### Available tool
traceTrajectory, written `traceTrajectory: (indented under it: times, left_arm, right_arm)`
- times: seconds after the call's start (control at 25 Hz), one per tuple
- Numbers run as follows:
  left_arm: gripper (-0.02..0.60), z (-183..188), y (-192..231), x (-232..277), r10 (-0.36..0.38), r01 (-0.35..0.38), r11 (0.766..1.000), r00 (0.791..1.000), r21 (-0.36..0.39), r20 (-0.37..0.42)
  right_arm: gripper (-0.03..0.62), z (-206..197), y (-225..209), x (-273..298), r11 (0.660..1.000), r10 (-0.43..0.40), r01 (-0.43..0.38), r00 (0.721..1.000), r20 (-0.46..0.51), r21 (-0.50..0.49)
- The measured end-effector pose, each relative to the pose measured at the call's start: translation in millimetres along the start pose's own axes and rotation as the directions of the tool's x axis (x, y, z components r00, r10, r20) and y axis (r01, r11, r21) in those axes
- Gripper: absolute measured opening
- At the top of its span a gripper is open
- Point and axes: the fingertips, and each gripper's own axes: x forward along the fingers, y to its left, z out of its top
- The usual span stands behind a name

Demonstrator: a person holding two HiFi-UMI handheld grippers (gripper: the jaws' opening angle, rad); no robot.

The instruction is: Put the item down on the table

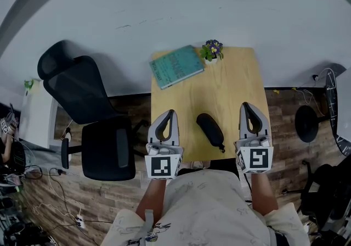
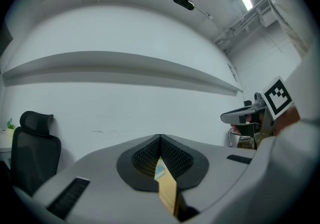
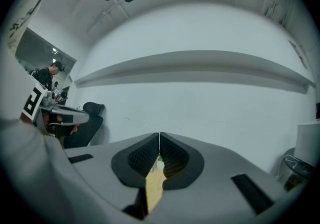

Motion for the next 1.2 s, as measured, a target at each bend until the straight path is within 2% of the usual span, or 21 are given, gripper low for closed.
traceTrajectory:
  times: [0.12,0.68,1.2]
  left_arm:
    - [0.006,-2,-2,-1,-0.001,0.001,1.000,1.000,-0.008,-0.026]
    - [0.006,-9,-5,-5,-0.002,0.002,1.000,1.000,-0.022,-0.021]
    - [0.006,-14,-3,-8,-0.006,0.006,1.000,0.999,0.001,-0.046]
  right_arm:
    - [0.020,-1,0,0,1.000,-0.002,0.002,1.000,-0.002,0.007]
    - [0.020,-12,5,0,1.000,0.015,-0.016,0.999,-0.046,-0.013]
    - [0.020,-14,9,2,1.000,0.019,-0.020,0.998,-0.062,-0.014]
